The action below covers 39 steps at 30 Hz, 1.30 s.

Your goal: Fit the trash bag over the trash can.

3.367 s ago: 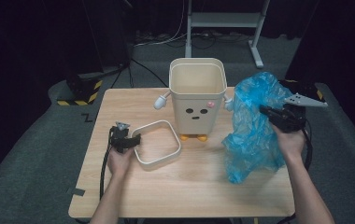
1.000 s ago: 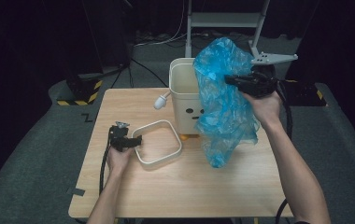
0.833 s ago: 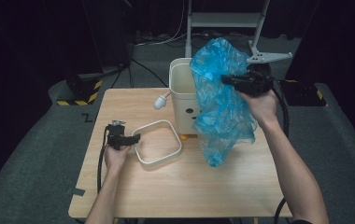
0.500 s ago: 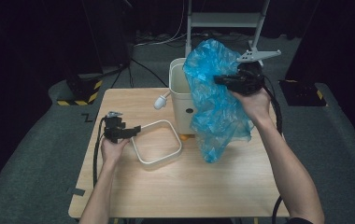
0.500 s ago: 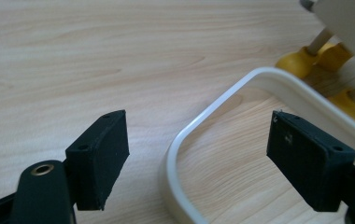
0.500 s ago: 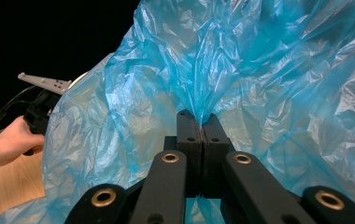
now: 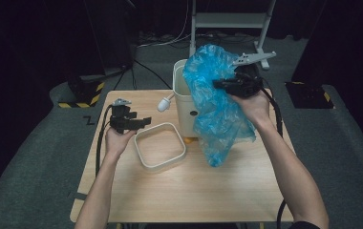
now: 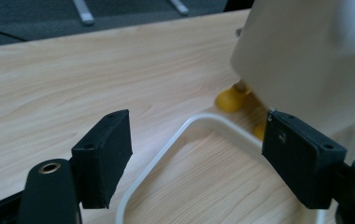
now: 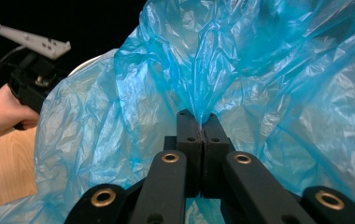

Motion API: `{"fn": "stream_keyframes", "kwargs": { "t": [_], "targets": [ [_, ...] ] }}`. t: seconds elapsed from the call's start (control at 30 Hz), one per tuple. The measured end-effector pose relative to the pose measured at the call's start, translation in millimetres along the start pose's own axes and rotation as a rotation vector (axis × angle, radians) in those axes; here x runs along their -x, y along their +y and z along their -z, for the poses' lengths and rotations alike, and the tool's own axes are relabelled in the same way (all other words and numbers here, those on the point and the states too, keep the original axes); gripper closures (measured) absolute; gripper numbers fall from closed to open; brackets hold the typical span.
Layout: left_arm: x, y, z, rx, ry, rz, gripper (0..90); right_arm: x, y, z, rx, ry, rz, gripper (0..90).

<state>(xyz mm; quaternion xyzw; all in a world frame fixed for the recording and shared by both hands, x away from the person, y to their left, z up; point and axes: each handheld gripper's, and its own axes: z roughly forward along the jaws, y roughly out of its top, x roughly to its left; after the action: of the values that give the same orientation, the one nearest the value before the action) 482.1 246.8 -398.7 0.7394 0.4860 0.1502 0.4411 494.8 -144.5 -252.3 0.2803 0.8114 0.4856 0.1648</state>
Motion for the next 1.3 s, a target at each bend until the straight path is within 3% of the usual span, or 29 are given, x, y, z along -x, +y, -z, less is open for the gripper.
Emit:
{"fn": "stream_keyframes", "kwargs": {
  "t": [0.1,0.17,0.3,0.67,0.93,1.07,1.13,1.3],
  "targets": [
    [6.3,12.5,6.7,0.012,-0.006,-0.018,24.2,0.8,-1.5,-1.5,-0.005,0.005,-0.005,88.9],
    [9.3,20.1,12.1,0.027,-0.036,-0.015,25.6,1.1,-2.7,-2.7,-0.005,0.007,-0.004,88.8],
    [14.9,34.3,19.9,0.04,-0.038,-0.033,25.8,1.3,-4.5,-5.5,-0.018,0.01,-0.005,88.7],
    [31.6,69.2,25.5,0.054,-0.092,-0.04,24.6,-0.5,-7.5,-14.9,-0.055,0.023,-0.001,88.6],
    [45.8,96.0,32.6,0.067,-0.102,-0.076,25.7,-3.6,-7.5,-20.0,-0.079,0.025,0.026,88.3],
    [50.8,105.9,32.6,0.066,-0.114,-0.086,26.0,-0.4,-7.9,-21.4,-0.09,0.042,0.009,87.9],
    [53.1,110.6,32.2,0.061,-0.1,-0.084,26.0,1.8,-8.5,-21.8,-0.096,0.05,-0.003,87.7],
    [60.3,119.5,31.8,0.067,-0.095,-0.099,25.8,2.3,-7.7,-22.6,-0.104,0.048,0.005,87.7]
  ]
}}
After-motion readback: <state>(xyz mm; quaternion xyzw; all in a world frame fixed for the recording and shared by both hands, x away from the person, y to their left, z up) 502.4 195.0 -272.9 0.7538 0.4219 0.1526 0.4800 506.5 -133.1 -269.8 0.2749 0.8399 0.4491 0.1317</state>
